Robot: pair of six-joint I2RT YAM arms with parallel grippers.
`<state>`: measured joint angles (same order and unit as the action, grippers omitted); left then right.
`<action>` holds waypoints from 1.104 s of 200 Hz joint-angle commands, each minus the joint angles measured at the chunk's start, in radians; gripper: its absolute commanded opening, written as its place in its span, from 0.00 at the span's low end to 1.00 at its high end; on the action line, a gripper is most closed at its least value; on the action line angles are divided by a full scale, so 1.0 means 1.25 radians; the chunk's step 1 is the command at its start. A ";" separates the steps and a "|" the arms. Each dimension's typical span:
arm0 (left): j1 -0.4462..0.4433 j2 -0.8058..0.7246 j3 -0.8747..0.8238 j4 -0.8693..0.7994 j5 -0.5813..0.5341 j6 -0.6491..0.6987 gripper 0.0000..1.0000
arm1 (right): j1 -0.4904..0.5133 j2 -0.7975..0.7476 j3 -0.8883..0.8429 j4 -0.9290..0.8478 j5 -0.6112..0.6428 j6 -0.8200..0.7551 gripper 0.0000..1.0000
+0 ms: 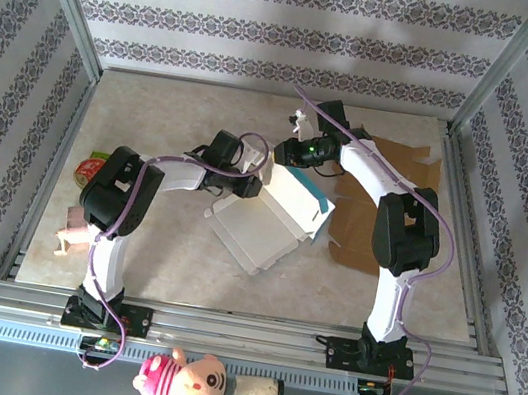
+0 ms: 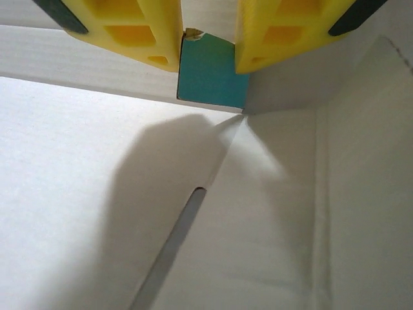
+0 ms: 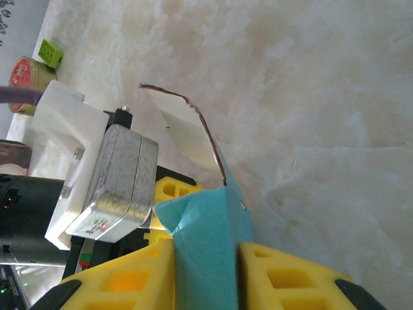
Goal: Fold the paper box
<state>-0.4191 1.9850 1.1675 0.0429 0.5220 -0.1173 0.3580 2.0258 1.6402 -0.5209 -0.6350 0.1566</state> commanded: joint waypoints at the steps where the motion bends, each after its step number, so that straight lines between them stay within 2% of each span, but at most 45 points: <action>1: -0.018 -0.033 -0.042 0.093 0.041 0.043 0.27 | 0.009 -0.009 0.001 0.007 -0.001 -0.006 0.28; 11: -0.017 -0.059 -0.076 0.137 0.017 0.046 0.27 | 0.010 -0.010 0.001 0.006 -0.001 -0.007 0.28; 30: -0.014 -0.131 -0.139 0.202 -0.071 0.054 0.35 | 0.010 -0.014 0.000 0.006 0.001 -0.010 0.28; 49: 0.001 -0.203 -0.165 0.198 -0.150 0.044 0.40 | 0.009 -0.017 0.002 0.002 0.004 -0.014 0.28; 65: 0.034 -0.241 -0.156 0.168 -0.161 0.034 0.44 | 0.010 -0.018 0.002 0.001 0.002 -0.015 0.28; 88: 0.091 -0.220 -0.070 0.033 -0.068 0.068 0.45 | 0.011 -0.019 0.003 0.002 0.002 -0.013 0.28; 113: 0.136 -0.146 0.048 -0.106 0.114 0.132 0.46 | 0.013 -0.019 0.004 0.001 0.001 -0.011 0.28; 132: 0.155 -0.086 0.126 -0.162 0.207 0.165 0.48 | 0.014 -0.018 0.007 0.000 0.000 -0.011 0.28; 175: 0.168 0.059 0.310 -0.272 0.356 0.200 0.51 | 0.015 -0.014 0.021 -0.010 0.002 -0.015 0.28; 188: 0.167 0.094 0.351 -0.297 0.367 0.199 0.51 | 0.014 -0.013 0.024 -0.012 0.002 -0.014 0.28; 205: 0.165 0.113 0.353 -0.285 0.379 0.196 0.47 | 0.015 -0.013 0.026 -0.012 0.002 -0.015 0.28; 221: 0.164 0.112 0.330 -0.259 0.396 0.193 0.33 | 0.014 -0.012 0.027 -0.012 0.004 -0.014 0.28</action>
<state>-0.2157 2.1220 1.5818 -0.2462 0.9226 0.1005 0.3695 2.0258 1.6409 -0.5240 -0.6346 0.1558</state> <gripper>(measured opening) 0.421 0.281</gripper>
